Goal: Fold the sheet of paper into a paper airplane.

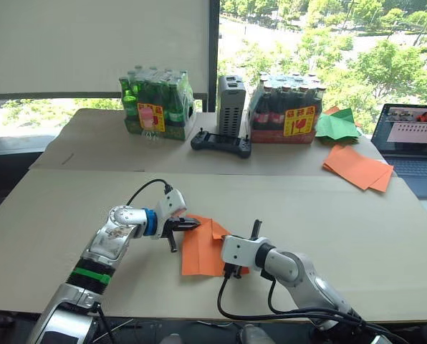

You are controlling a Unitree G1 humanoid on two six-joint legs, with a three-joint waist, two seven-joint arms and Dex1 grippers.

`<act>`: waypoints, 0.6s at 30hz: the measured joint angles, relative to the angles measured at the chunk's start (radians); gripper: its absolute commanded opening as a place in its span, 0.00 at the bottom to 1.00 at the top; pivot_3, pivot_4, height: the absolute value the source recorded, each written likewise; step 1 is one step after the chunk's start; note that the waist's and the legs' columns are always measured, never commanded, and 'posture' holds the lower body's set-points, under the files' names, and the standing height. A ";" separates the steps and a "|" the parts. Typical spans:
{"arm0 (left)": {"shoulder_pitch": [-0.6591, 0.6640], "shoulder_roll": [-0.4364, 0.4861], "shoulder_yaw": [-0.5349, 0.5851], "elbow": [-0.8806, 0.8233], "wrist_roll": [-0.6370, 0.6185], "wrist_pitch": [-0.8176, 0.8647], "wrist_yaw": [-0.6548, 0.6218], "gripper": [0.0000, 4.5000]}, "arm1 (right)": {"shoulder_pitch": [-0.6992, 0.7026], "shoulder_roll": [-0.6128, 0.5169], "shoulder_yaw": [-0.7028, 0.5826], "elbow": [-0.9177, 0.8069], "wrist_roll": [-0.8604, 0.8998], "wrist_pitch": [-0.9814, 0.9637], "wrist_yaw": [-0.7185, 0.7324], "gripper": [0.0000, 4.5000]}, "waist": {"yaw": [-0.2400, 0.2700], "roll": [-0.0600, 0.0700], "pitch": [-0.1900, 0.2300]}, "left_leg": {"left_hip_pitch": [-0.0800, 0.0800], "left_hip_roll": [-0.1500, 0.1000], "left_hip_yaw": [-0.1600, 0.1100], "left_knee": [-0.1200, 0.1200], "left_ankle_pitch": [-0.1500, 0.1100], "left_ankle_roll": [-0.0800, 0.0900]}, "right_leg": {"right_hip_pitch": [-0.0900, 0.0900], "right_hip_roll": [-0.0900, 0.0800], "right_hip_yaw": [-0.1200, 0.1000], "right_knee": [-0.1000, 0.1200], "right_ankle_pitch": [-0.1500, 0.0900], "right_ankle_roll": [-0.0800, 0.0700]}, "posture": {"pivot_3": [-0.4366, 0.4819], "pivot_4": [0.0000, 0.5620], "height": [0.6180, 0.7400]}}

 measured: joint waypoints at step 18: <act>-0.124 -0.095 -0.069 0.188 0.119 -0.159 -0.007 0.00 | -0.021 0.061 -0.023 0.032 -0.018 0.019 0.048 0.01 | -0.017 0.000 0.000 | 0.000 0.001 -0.001 0.004 0.000 0.000 | 0.001 0.001 0.000 0.003 0.000 0.000 | 0.48 0.27 0.94</act>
